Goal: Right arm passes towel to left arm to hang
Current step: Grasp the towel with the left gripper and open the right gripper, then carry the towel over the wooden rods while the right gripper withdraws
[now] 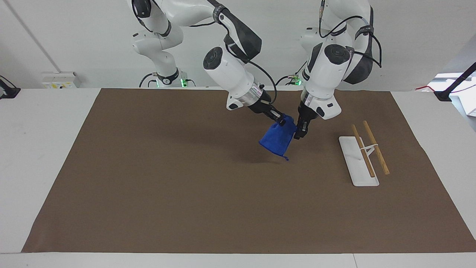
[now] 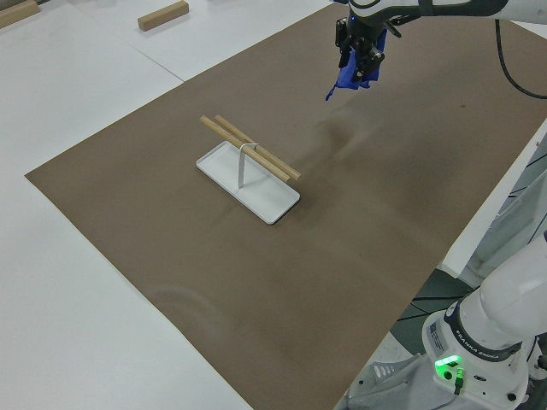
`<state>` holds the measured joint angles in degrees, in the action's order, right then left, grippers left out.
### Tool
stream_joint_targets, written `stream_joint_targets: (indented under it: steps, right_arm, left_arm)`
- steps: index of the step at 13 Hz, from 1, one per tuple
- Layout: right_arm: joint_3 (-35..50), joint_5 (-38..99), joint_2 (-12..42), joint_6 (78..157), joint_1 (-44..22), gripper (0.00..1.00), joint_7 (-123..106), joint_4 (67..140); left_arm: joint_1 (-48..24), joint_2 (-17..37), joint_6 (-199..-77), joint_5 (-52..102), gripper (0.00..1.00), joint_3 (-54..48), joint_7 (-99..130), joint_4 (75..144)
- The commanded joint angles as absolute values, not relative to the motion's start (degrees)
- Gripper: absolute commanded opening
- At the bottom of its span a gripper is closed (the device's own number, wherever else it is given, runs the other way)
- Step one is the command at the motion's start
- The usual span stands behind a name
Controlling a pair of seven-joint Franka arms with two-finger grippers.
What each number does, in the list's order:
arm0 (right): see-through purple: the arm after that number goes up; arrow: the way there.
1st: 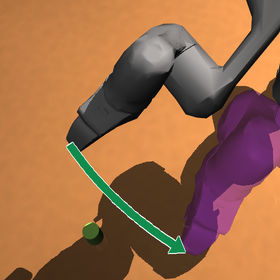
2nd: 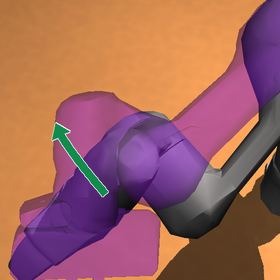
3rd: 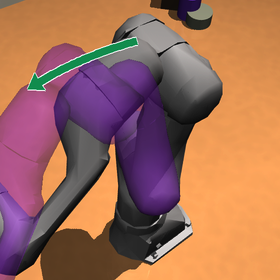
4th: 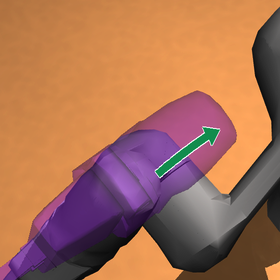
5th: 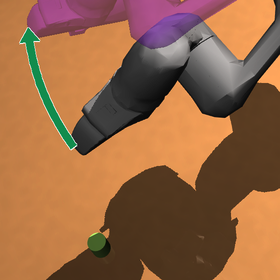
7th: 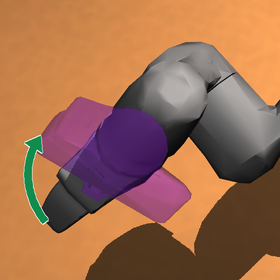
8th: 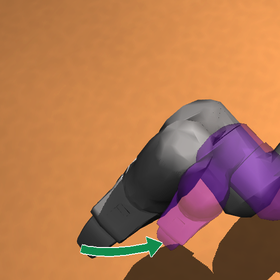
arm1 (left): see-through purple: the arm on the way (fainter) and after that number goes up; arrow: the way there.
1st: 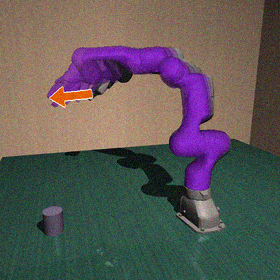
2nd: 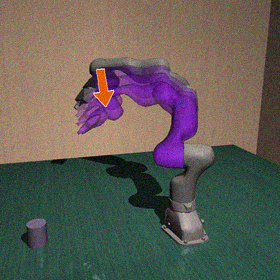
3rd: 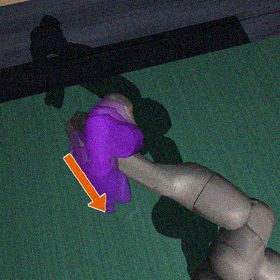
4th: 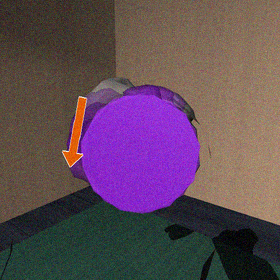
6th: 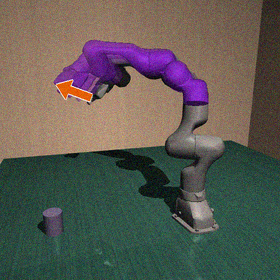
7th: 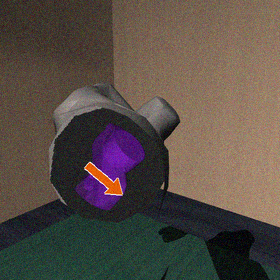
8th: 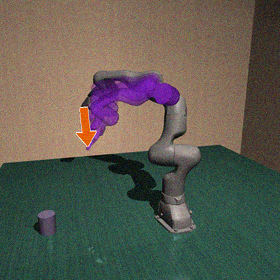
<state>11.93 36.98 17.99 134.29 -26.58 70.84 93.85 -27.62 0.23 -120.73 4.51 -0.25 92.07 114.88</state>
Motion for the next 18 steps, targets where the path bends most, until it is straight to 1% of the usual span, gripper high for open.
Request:
stream_joint_targets:
  steps: [1,7,8,9,10,12,14,16,17,18]
  right_arm:
    - [11.9,37.7,18.3,135.3,-26.7,0.0,71.5,93.7]
    - [11.9,37.7,18.3,135.3,-26.7,0.02,71.5,93.7]
    - [11.9,37.7,18.3,135.3,-26.7,0.18,71.2,93.7]
    - [11.9,36.9,18.3,135.2,-26.7,0.65,70.6,93.7]
    - [11.8,36.0,18.2,135.1,-26.7,1.0,69.1,93.7]
    - [11.7,28.8,18.2,134.8,-26.1,1.0,63.9,93.7]
    - [11.4,17.1,18.1,132.4,-23.0,1.0,56.9,93.7]
    - [11.5,7.3,17.5,126.9,-17.9,1.0,45.5,93.6]
    - [11.4,3.8,16.4,122.0,-14.3,1.0,38.2,93.4]
    - [11.4,1.3,15.2,118.1,-10.8,1.0,32.5,93.2]
  left_arm:
    - [-28.4,-0.9,-122.0,5.0,0.0,0.5,92.4,116.4]
    - [-28.1,-0.9,-122.0,5.0,0.0,0.5,92.3,116.3]
    - [-28.0,-0.8,-122.0,5.0,0.0,0.6,92.0,115.9]
    - [-27.9,-0.7,-122.0,5.0,0.0,0.6,90.9,115.8]
    - [-27.8,-0.6,-121.9,4.9,0.0,0.6,89.7,115.6]
    - [-27.8,0.3,-120.9,4.8,0.0,0.8,89.1,112.9]
    - [-26.7,0.4,-117.4,4.3,0.0,1.1,88.9,107.4]
    - [-23.7,0.3,-111.8,4.0,0.0,1.2,84.6,101.5]
    - [-21.6,0.3,-108.9,4.0,0.0,1.2,81.2,99.0]
    - [-19.0,0.1,-107.8,3.9,0.0,1.3,77.7,97.9]
